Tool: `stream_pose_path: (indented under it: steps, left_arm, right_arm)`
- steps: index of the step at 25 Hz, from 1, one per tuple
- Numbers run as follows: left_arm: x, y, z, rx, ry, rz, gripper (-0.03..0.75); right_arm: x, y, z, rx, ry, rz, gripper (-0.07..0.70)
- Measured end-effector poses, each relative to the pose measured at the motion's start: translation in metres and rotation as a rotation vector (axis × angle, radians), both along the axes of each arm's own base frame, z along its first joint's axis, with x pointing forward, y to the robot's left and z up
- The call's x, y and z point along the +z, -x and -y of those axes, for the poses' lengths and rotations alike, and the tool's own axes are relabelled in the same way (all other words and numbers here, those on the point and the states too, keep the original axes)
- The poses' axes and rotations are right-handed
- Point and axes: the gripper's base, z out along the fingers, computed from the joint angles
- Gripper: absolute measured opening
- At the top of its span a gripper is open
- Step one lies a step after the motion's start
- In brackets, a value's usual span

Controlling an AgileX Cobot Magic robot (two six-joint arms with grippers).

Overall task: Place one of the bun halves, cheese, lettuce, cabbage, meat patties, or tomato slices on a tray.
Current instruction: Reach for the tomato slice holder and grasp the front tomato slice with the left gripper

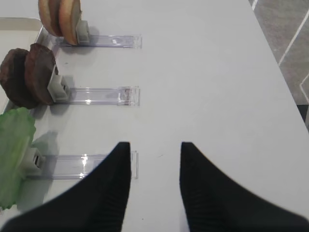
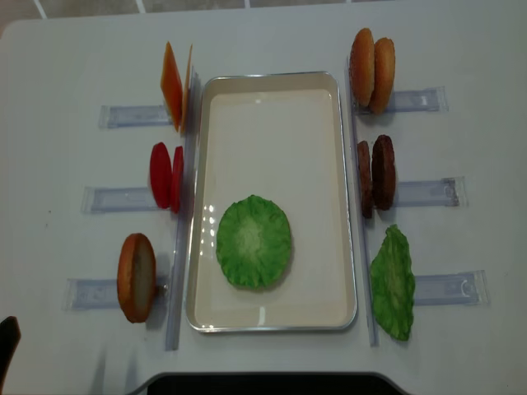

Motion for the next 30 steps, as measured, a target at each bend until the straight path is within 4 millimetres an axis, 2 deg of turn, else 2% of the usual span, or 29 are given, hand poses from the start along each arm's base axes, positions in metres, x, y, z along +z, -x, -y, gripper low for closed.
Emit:
stream_pose_path:
  steps: [23,26,30]
  left_arm:
    - [0.003,0.0,-0.002,0.025,0.002,-0.023,0.391]
    - [0.007,-0.011,-0.005,0.082,0.004,-0.111,0.391]
    - [0.015,-0.042,-0.005,0.13,0.02,-0.285,0.391]
  right_arm:
    - [0.0,0.0,0.0,0.0,0.0,0.0,0.244]
    - [0.0,0.0,0.0,0.0,0.0,0.0,0.244]
    - [0.0,0.0,0.0,0.0,0.0,0.0,0.244]
